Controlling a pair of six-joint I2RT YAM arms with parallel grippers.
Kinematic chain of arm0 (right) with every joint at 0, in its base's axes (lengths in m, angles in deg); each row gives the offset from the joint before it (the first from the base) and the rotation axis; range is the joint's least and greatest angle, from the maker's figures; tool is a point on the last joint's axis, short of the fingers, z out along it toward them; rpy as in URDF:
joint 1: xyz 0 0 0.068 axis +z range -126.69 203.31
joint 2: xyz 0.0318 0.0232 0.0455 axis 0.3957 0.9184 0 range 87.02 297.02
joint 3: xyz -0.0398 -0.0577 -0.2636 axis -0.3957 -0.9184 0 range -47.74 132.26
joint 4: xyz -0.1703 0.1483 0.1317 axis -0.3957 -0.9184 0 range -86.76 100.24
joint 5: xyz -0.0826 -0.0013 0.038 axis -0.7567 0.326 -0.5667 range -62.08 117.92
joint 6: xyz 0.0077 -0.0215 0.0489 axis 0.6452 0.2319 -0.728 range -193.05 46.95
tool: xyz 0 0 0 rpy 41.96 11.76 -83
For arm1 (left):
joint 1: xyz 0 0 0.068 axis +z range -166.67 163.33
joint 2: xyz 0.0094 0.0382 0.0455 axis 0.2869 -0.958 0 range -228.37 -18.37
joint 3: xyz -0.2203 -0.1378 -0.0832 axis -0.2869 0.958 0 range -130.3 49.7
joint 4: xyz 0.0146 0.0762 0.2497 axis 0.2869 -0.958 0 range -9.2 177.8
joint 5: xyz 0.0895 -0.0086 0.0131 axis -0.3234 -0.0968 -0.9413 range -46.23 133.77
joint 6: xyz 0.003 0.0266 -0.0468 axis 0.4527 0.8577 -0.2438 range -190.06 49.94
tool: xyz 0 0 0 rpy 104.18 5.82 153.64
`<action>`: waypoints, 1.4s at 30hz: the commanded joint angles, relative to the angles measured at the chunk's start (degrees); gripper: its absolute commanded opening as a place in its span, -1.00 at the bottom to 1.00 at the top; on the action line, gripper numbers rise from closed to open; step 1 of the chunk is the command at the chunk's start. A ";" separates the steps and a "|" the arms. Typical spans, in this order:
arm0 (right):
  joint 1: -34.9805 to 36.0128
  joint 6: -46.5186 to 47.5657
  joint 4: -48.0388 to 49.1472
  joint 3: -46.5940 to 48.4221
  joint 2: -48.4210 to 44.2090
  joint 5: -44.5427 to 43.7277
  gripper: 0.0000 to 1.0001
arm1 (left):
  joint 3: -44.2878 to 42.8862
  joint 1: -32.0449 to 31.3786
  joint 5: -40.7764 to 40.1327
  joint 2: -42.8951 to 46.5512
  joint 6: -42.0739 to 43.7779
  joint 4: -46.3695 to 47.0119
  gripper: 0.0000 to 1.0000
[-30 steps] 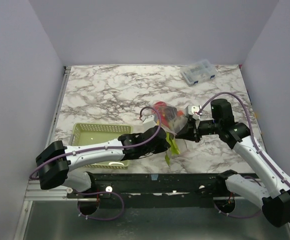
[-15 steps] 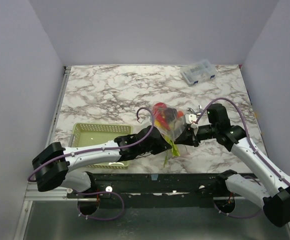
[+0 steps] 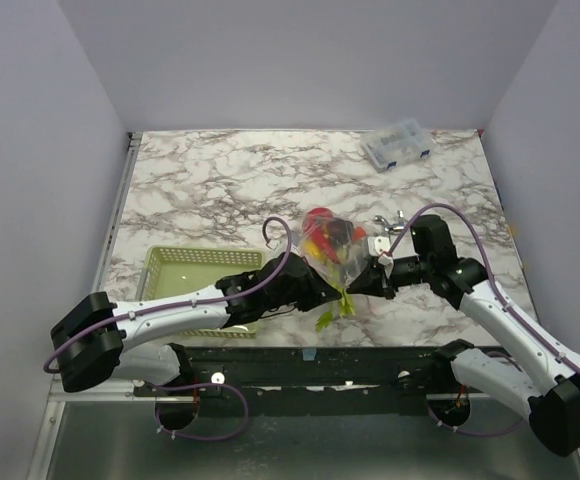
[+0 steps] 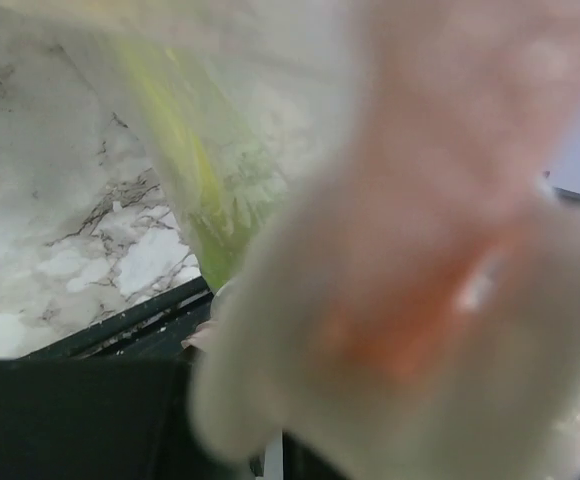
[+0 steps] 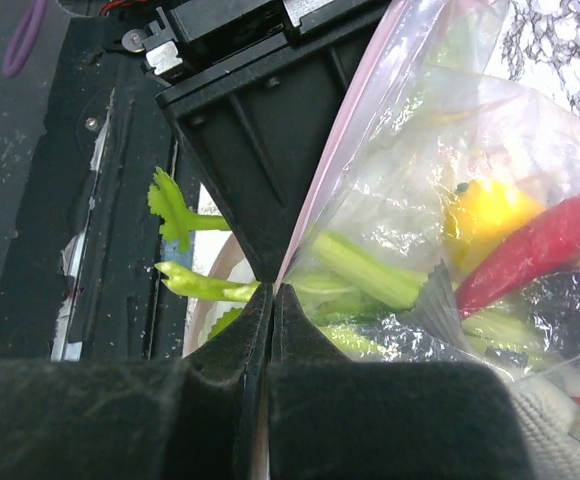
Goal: Open the zip-top bag and remove the fake food
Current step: Pick up the fake vegetable from the zipper food storage bag.
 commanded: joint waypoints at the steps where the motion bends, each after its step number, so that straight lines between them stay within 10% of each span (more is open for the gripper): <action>1: 0.29 0.25 -5.85 -1.19 0.08 0.28 -0.99 | 2.68 2.28 -0.33 3.88 -5.74 6.74 -1.00; 15: 6.20 4.53 -10.60 0.16 3.62 3.44 -1.00 | 4.35 2.34 -10.24 0.81 -21.48 13.18 -1.00; 24: 1.15 -8.39 -3.52 1.57 0.87 1.88 -0.99 | 6.87 2.38 -4.20 6.99 -15.73 9.78 -1.00; 42: -0.07 -5.30 -2.12 -1.68 -0.54 -1.97 -0.99 | 10.19 4.65 5.61 18.28 -11.88 12.33 -1.00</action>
